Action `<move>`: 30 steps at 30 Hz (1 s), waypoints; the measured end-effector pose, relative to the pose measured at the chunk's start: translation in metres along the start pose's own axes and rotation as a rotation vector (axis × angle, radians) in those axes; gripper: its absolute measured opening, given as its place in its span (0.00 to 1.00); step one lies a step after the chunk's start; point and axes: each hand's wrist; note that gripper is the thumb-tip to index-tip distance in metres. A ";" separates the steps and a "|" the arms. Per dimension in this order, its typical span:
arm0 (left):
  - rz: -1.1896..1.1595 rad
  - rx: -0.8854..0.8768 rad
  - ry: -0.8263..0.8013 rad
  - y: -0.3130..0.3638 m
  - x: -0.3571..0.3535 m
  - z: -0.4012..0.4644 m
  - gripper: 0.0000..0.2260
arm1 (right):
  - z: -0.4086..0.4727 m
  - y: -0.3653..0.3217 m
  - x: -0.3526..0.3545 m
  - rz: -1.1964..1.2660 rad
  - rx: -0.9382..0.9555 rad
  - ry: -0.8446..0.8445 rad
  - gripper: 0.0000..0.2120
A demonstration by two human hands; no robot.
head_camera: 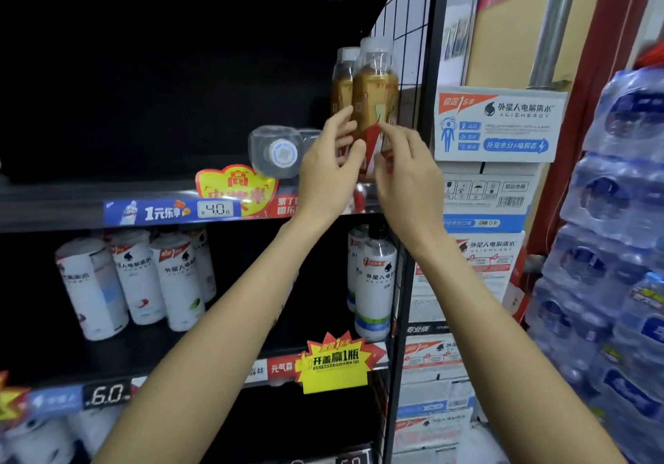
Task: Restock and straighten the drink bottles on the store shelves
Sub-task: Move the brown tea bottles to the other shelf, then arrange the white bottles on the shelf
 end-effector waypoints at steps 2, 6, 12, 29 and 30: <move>0.063 -0.115 0.019 -0.006 0.012 -0.024 0.16 | -0.024 -0.004 0.010 0.122 0.028 -0.030 0.17; 0.310 -0.356 0.062 -0.036 0.040 -0.094 0.11 | -0.092 -0.023 0.018 0.297 -0.011 -0.112 0.16; 0.550 -0.454 -0.011 -0.091 0.094 -0.203 0.11 | -0.214 -0.051 0.013 0.318 0.015 -0.334 0.13; 0.578 0.741 -0.236 -0.288 0.120 -0.414 0.24 | -0.447 -0.051 -0.090 0.455 -0.369 -0.969 0.15; 0.560 0.726 -0.195 -0.301 0.116 -0.416 0.24 | -0.453 -0.047 -0.101 0.447 -0.359 -0.959 0.16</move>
Point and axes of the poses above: each hand's wrist, its own z-axis towards the middle knuckle, its own x-axis out of the back of the hand, y = z × x, and after that the axes turned 2 degrees about -z, right-handed
